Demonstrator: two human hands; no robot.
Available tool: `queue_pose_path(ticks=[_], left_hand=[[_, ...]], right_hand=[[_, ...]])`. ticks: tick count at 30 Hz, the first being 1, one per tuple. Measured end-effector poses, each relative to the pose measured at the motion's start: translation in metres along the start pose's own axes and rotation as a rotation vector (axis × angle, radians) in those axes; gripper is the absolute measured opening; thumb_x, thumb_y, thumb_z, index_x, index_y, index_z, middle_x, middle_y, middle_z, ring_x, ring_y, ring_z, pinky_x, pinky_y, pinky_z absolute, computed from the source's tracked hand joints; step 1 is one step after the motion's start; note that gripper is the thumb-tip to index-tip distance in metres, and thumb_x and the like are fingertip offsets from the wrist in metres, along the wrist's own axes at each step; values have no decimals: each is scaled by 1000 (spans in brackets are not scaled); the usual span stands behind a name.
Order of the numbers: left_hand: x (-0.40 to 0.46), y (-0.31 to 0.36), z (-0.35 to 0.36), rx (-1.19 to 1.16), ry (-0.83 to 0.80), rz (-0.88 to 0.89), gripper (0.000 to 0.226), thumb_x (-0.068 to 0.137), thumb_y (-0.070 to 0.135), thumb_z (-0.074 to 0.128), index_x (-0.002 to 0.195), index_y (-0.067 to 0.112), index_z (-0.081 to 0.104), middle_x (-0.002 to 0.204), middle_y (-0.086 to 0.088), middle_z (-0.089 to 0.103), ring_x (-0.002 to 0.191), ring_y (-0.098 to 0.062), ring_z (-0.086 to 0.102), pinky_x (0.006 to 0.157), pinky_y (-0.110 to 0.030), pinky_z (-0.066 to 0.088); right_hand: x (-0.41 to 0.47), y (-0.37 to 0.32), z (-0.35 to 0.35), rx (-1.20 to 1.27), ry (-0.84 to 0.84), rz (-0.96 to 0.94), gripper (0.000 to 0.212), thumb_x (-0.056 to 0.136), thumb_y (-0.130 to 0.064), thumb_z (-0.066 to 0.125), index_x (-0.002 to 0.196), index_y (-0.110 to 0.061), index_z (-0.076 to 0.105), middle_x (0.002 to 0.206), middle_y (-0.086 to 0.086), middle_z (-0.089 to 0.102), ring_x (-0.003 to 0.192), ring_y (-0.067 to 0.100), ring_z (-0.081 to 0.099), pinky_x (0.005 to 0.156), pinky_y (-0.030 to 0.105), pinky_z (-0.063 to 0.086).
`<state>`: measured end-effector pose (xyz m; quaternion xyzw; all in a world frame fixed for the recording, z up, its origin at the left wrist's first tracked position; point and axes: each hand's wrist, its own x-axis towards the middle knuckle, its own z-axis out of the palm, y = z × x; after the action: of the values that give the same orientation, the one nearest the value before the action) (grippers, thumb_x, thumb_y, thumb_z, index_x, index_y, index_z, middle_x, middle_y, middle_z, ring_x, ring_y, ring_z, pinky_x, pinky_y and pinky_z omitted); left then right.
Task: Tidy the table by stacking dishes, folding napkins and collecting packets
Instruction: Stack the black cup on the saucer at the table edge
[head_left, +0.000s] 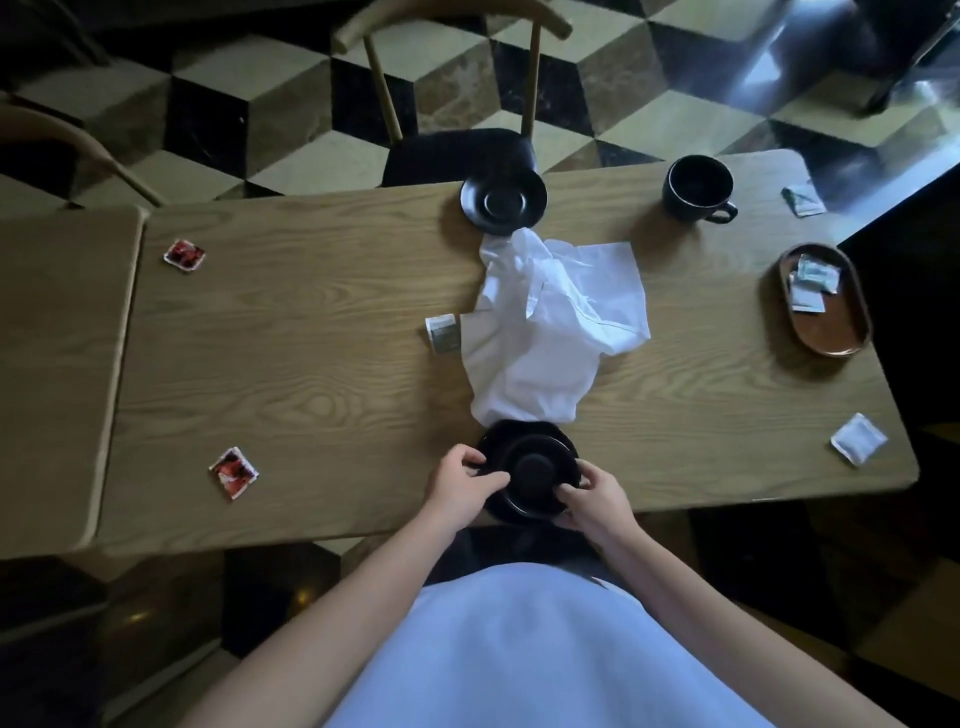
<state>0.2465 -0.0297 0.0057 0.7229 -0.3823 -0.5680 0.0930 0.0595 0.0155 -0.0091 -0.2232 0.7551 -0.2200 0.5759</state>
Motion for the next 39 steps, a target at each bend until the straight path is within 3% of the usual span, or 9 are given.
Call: queue_pose_path(ticks=[7,10,12,15,19,24,29,35,39], left_hand=[[-2,-1,1,-49,6,-10,39,65,29,81,95,20,59,101,-14,64,85,-30,70,88,-44,56],[-1,-1,2,-95,13,-20,33,68,22,81,95,16,61,86,-9,67,71,-22,69,82,-43,60],[0,-1,1,-93,24,-21,31,67,26,81,93,17,66,81,-4,72,79,-23,73,83,-43,60],[-4,-1,0,24,41,7,25,67,37,78,88,24,72,71,5,75,75,-14,74,80,-34,59],[-4,-5,2,53,85,43,24,74,28,78,96,18,74,74,2,76,58,-8,72,58,-16,54],[2,-6,0,-42,54,23,33,76,20,82,105,7,73,87,-3,75,73,-18,75,80,-39,61],[4,-7,-4,106,16,84,34,78,32,79,104,10,74,98,-10,74,92,-27,71,87,-43,57],[7,-6,-12,313,18,184,38,80,41,75,106,13,73,107,-3,64,97,-16,59,81,-24,41],[8,-5,-15,316,14,203,35,80,43,74,102,16,69,107,0,60,96,-13,57,79,-23,39]], right_hand=[[5,-1,5,-14,14,1,37,85,-2,56,113,-21,70,84,8,68,69,23,72,62,38,64],[5,-3,8,-12,10,3,34,86,-2,56,112,-20,70,84,7,69,66,17,72,57,33,62],[7,-4,9,-3,2,11,32,86,-3,56,111,-19,70,84,7,69,63,15,72,57,32,61],[10,-3,9,17,-7,36,32,87,-2,56,111,-17,70,87,10,70,63,17,73,59,35,62],[9,-4,11,8,-25,35,36,87,-3,56,117,-19,68,90,11,70,68,21,74,59,34,61],[6,-11,13,-24,-5,43,39,87,-2,54,120,-18,68,99,17,70,74,27,73,58,33,62],[2,-16,14,-84,4,51,40,89,-5,53,123,-22,65,101,15,71,80,26,73,53,31,60],[1,-19,15,-160,22,63,35,88,-9,54,119,-20,65,98,13,72,75,27,72,59,35,62],[-5,-23,13,-178,27,95,28,86,-14,57,113,-19,64,91,12,72,70,25,71,63,36,63]])
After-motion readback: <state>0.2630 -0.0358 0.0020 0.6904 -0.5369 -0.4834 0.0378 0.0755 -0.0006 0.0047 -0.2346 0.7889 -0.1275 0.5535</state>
